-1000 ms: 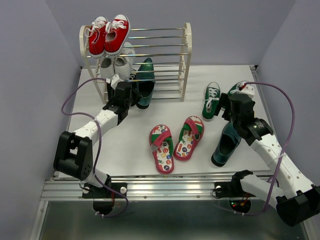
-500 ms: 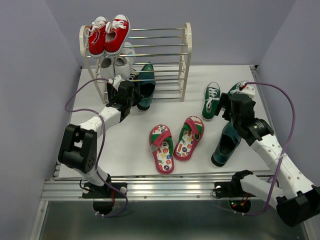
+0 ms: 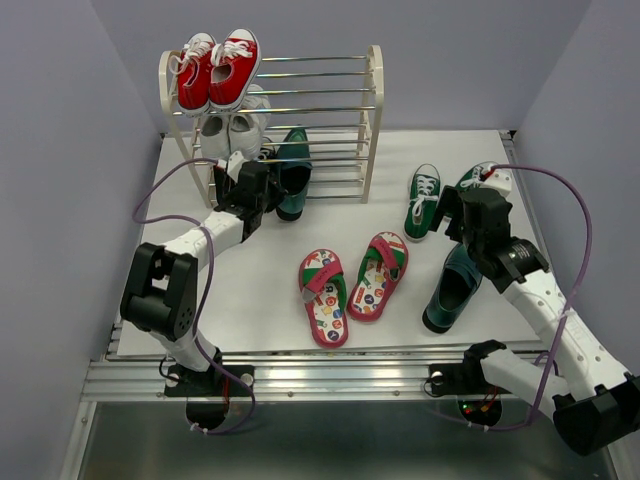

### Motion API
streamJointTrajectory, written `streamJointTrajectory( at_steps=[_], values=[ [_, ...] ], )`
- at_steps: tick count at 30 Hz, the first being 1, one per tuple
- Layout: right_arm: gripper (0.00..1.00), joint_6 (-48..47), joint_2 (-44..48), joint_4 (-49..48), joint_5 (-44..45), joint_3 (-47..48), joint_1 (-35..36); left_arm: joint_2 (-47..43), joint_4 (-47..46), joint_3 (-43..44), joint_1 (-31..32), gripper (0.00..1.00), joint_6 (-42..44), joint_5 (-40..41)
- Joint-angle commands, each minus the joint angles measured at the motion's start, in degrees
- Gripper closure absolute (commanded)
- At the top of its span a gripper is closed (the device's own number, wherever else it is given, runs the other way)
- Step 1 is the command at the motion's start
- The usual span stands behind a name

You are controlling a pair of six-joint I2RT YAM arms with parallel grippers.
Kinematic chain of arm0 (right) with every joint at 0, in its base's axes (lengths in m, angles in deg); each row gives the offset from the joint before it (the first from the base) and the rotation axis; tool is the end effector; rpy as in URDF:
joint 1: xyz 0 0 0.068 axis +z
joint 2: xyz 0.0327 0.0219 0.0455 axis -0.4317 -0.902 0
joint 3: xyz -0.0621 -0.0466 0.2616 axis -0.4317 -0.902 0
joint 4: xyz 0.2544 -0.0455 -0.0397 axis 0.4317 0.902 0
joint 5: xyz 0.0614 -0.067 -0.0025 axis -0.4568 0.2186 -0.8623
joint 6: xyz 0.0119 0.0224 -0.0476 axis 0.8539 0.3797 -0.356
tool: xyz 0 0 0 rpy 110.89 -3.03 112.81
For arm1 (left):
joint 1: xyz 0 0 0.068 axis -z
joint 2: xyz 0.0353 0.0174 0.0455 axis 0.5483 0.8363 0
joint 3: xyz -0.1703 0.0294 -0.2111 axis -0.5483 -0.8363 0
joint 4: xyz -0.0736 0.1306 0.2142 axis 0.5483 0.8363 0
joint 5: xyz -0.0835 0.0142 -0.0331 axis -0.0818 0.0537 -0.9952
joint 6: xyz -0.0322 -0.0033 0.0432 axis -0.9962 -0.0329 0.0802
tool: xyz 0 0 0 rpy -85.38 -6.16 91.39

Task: Place and organize the shoes onto the shoe shelf

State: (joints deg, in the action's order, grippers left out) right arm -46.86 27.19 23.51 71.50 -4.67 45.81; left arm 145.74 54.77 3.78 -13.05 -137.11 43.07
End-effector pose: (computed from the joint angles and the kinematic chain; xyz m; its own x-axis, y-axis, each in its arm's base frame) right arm 0.1972 0.0558 0.3333 -0.4303 0.2260 -0.8739 0.2360 0.9626 0.1328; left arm 0.3491 -0.1230 0.2490 -0.3980 -0.6625 -0.6346 -0.1324 0.7260 -0.6749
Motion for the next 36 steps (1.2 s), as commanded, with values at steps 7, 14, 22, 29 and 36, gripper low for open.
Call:
streamJointTrajectory(
  at_steps=[7,14,22,29,36],
  values=[
    [0.0,-0.6,1.7,-1.0,0.5,0.2,-0.2,-1.4,-5.0,5.1,-0.6,0.72,-2.6,1.8],
    [0.0,0.8,2.9,-0.7,-0.3,-0.3,-0.2,-2.2,-3.3,5.1,-0.6,0.58,-2.2,2.7],
    [0.0,6.4,0.4,7.8,-0.8,2.4,-0.2,-4.8,-1.3,4.5,-0.7,0.35,-1.6,3.3],
    [0.0,9.1,-0.9,16.0,-3.3,5.0,-0.2,-7.0,0.1,4.1,-0.6,0.13,0.8,3.1],
    [0.0,12.6,-1.2,23.2,-8.3,6.1,-0.2,-7.7,2.8,5.5,-0.6,0.06,4.6,1.3]
  ],
)
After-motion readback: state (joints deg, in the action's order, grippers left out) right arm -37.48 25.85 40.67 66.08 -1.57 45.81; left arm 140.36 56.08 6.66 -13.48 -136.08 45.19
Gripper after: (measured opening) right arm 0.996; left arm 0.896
